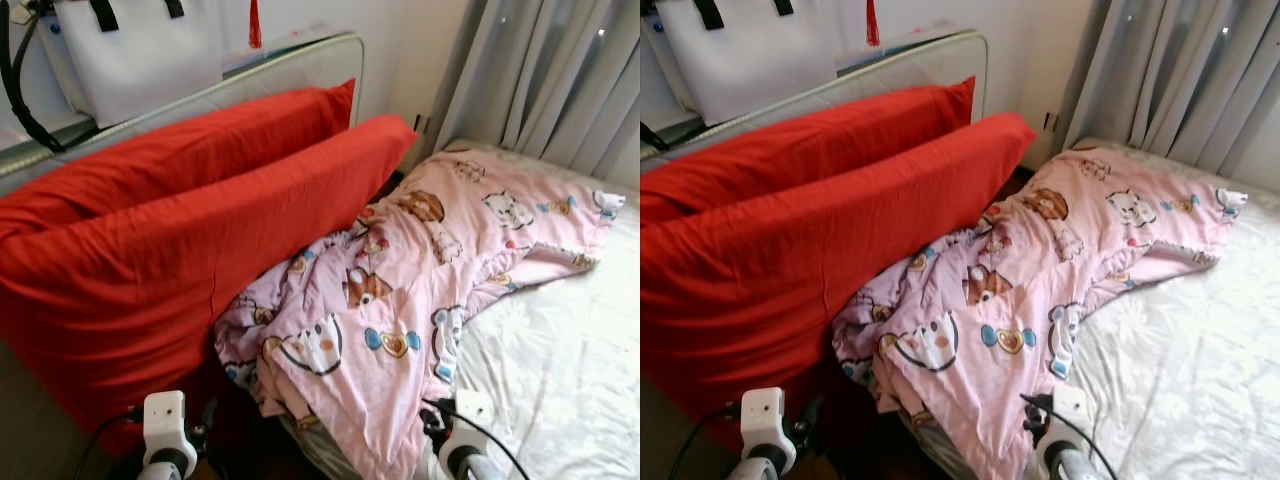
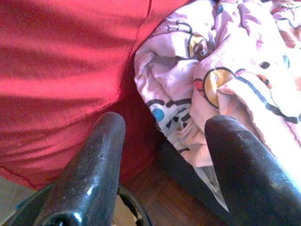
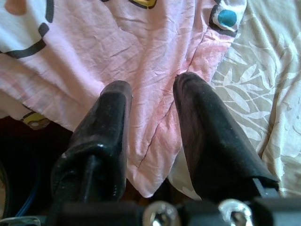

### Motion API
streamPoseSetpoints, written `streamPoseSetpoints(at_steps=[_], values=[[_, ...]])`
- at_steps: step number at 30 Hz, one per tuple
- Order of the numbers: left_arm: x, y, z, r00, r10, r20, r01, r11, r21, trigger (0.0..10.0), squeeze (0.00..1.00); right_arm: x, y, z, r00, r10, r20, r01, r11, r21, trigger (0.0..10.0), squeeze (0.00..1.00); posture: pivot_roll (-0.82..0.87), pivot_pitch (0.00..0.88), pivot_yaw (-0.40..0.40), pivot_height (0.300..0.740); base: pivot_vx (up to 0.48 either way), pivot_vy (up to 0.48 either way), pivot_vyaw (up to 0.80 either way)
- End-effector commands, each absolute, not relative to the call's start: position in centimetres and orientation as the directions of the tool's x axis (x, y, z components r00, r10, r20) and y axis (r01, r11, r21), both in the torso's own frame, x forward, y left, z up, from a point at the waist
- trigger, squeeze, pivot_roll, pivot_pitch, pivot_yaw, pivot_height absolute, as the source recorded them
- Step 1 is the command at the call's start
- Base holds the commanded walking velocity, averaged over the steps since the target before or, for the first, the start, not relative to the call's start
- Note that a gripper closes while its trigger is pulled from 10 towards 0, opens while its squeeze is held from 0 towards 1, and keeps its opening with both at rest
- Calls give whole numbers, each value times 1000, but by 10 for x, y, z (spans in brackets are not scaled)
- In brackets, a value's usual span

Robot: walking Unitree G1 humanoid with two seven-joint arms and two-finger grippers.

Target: Clean up the room

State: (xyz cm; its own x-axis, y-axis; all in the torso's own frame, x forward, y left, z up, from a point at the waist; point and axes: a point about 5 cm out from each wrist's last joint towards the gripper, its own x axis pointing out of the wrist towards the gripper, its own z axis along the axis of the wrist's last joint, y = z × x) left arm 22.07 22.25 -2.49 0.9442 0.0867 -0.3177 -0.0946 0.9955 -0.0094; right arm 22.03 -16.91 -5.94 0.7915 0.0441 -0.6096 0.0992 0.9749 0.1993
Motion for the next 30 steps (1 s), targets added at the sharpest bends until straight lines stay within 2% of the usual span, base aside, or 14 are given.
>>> streamPoseSetpoints(at_steps=[1, 7, 9, 13, 19, 24, 30], values=[[221, 220, -23, 951, 74, -300, -84, 996, -19, 10000, 0, 224, -167, -56, 804, 36, -593, 102, 975, 199, 10000, 0, 122, 96, -34, 690, 0, 0, 0], [230, 220, -14, 964, 71, -258, -79, 997, -18, 10000, 0, 233, -165, -51, 827, 21, -562, 121, 969, 214, 10000, 0, 125, 99, -36, 685, 0, 0, 0], [243, 217, -5, 973, 73, -218, -81, 996, -25, 10000, 0, 253, -164, -36, 862, 17, -506, 99, 974, 201, 10000, 0, 126, 77, -42, 685, 0, 0, 0], [245, 212, -3, 975, 68, -212, -76, 997, -31, 10000, 0, 261, -166, -28, 880, 11, -475, 97, 975, 202, 10000, 0, 121, 69, -44, 665, 0, 0, 0], [246, 208, 2, 980, 48, -191, -54, 998, -23, 10000, 0, 263, -164, -27, 889, 6, -459, 102, 972, 212, 10000, 0, 149, 97, -31, 660, 0, 0, 0], [245, 221, 11, 985, 75, -158, -78, 997, -8, 10000, 0, 263, -156, -28, 882, 2, -471, 125, 963, 238, 10000, 0, 174, 151, -25, 660, 0, 0, 0], [244, 224, 15, 984, 88, -154, -90, 996, -4, 10000, 0, 265, -151, -28, 872, 24, -489, 101, 969, 227, 10000, 0, 176, 161, -26, 660, 0, 0, 0]])
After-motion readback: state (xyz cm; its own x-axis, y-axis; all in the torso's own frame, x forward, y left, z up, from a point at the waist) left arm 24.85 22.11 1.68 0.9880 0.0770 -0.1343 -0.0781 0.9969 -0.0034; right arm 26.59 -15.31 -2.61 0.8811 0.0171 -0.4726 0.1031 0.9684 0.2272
